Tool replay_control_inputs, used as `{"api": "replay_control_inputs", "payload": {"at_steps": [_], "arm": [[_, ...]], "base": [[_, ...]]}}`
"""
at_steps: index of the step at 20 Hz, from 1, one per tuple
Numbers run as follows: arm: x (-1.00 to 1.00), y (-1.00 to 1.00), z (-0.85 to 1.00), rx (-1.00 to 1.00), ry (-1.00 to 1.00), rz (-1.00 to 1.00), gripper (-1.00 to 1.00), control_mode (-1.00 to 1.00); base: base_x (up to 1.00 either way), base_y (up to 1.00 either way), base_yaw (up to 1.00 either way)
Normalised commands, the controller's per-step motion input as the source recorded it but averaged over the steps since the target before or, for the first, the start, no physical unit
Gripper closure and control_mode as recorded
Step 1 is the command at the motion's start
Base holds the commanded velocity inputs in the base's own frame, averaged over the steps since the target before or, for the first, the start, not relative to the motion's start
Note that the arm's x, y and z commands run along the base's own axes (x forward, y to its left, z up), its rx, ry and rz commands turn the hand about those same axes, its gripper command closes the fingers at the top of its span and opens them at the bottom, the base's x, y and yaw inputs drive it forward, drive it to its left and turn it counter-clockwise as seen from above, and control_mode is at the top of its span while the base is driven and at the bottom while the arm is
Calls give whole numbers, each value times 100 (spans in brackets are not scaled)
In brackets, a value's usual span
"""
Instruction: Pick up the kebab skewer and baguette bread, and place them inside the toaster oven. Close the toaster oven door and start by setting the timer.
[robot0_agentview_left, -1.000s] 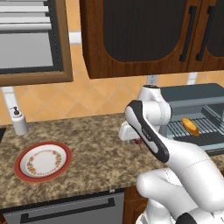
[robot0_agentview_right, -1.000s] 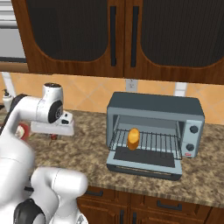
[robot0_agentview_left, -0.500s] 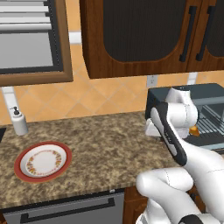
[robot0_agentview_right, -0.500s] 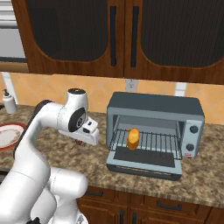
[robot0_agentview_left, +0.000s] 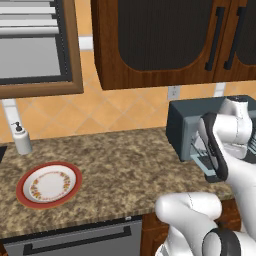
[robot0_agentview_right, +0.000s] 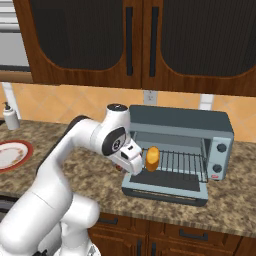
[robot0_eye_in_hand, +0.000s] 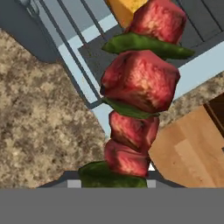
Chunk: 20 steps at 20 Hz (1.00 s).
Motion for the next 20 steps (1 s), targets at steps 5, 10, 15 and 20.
{"api": "replay_control_inputs", "payload": {"at_steps": [5,10,15,20], "arm": [[0,-100,13,-9,-5,-5,100,-100],[0,-97,3,-8,-16,6,100,-100],[1,-63,0,-13,-18,20,100,-100],[4,-15,0,-14,-4,27,100,-100]], "base": [[0,0,0],[0,0,0],[0,0,0],[0,0,0]]}}
